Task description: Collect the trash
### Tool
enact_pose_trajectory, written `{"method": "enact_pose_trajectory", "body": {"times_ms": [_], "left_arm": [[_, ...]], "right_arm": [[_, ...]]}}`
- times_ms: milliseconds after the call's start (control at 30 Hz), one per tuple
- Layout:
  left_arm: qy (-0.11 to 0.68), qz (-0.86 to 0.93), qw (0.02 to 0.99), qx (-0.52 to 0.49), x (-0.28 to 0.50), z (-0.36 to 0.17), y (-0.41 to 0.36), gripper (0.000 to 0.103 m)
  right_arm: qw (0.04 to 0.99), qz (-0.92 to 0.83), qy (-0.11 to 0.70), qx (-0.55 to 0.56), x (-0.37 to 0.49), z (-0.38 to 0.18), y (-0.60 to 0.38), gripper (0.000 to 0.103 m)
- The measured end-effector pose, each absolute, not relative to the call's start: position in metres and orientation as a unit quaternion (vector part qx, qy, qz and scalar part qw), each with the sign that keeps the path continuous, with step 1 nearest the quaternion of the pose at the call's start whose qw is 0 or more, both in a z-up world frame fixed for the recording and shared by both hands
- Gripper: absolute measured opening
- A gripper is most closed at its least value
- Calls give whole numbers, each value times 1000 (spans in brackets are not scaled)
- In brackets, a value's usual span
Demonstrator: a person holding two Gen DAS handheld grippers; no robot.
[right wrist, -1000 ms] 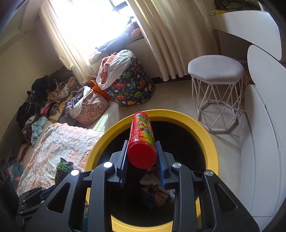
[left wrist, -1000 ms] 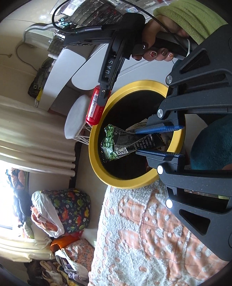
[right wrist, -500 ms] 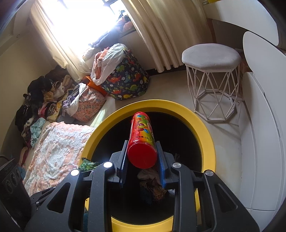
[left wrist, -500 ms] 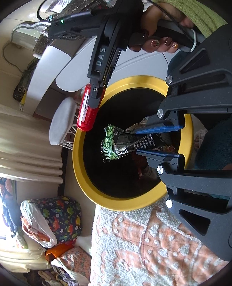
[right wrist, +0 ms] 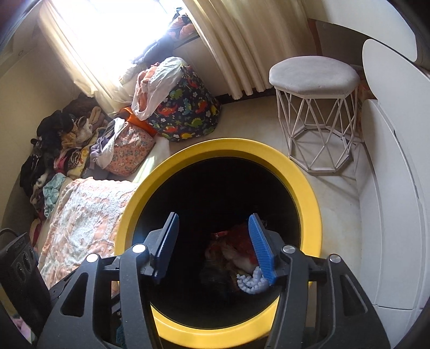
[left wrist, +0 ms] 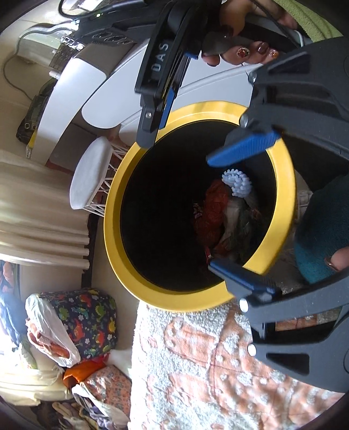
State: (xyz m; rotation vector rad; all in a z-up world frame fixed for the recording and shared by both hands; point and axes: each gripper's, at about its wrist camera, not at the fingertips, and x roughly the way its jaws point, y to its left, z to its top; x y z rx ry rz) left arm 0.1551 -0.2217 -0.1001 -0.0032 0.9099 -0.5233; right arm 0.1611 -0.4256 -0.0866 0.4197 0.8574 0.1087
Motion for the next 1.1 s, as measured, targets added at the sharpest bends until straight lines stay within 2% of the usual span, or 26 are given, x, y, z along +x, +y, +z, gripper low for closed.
{"method": "enact_pose_trajectory", "body": {"times_ms": [33, 200, 233, 267, 400, 467, 667, 1100], "left_arm": [[433, -248, 866, -3, 155, -99, -220, 75], [422, -235, 876, -12, 149, -91, -208, 88], [419, -233, 877, -14, 149, -89, -206, 90], [415, -230, 880, -14, 148, -86, -203, 90], [400, -209, 892, -15, 143, -78, -188, 92], [399, -202, 894, -19, 140, -74, -180, 92], [386, -174, 906, -25, 130, -64, -153, 92], [349, -115, 929, -33, 95, -49, -100, 92]], "right_arm": [[888, 51, 411, 202, 159, -85, -425, 57], [892, 46, 401, 203, 148, -74, -425, 66], [893, 44, 401, 199, 145, -72, -423, 73], [895, 40, 401, 192, 143, -70, -421, 78], [903, 40, 391, 174, 135, -62, -415, 79], [906, 42, 384, 170, 130, -57, -411, 87], [923, 55, 358, 133, 114, -42, -385, 96], [954, 96, 268, 91, 70, -31, -334, 96]]}}
